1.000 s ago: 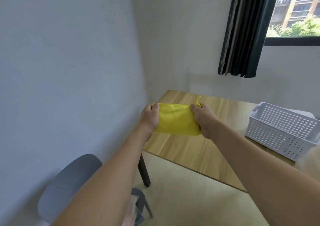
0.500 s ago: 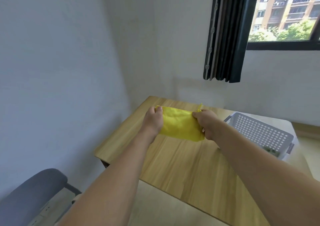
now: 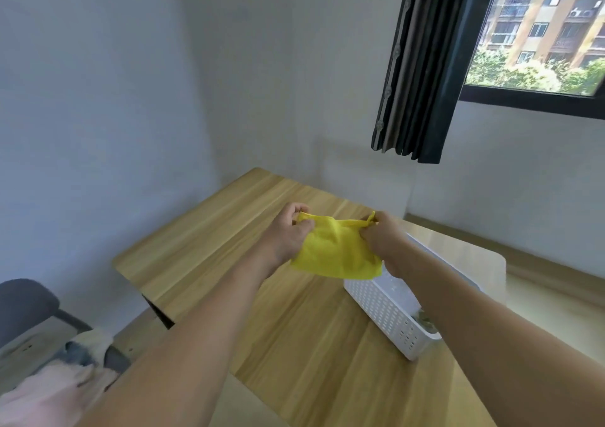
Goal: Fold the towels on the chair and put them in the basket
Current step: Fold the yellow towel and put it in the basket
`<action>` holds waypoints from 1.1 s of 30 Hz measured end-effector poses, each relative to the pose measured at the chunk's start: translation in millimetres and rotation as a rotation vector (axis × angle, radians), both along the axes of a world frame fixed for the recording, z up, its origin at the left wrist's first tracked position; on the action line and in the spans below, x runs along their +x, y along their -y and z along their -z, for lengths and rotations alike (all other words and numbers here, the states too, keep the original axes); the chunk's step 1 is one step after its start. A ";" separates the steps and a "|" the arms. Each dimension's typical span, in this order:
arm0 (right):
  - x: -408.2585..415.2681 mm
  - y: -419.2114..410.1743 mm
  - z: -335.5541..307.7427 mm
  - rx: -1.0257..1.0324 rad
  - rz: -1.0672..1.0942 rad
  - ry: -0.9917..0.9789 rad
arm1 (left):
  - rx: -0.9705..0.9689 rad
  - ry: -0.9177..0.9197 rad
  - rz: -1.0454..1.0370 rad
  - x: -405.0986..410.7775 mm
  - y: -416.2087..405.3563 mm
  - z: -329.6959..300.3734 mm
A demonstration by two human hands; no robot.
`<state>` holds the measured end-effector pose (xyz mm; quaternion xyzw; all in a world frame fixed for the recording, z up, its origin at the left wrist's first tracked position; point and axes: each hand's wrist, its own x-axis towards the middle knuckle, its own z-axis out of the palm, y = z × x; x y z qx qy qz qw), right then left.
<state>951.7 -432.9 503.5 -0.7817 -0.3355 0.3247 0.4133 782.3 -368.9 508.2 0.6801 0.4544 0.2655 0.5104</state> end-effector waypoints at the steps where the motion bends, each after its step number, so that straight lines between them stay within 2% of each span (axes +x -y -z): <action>1: 14.4 2.9 1.3 0.014 0.001 0.024 | -0.001 -0.007 0.022 10.3 3.0 2.5; 4: 57.0 10.9 4.7 0.030 -0.048 0.094 | -0.010 -0.036 0.029 42.3 18.4 11.3; 8: 114.0 12.9 11.5 0.036 -0.185 0.259 | 0.088 -0.210 -0.026 89.3 36.5 26.8; 12: 166.0 16.5 19.0 -0.003 -0.293 0.394 | 0.108 -0.250 -0.069 142.3 53.4 41.2; 15: 199.0 17.1 30.3 -0.057 -0.364 0.472 | 0.138 -0.400 0.046 179.9 58.1 57.6; 18: 223.0 10.6 50.9 -0.138 -0.400 0.541 | 0.162 -0.638 0.208 211.5 49.9 70.5; 23: 250.8 -16.6 102.6 -0.243 -0.622 0.589 | 0.207 -1.008 0.275 257.1 29.2 103.0; 28: 272.2 -48.7 164.0 -0.351 -0.824 0.581 | 0.110 -1.312 0.333 295.6 3.3 159.1; 33: 277.3 -61.8 215.0 -0.478 -0.942 0.609 | -0.071 -1.466 0.413 319.9 -12.0 203.6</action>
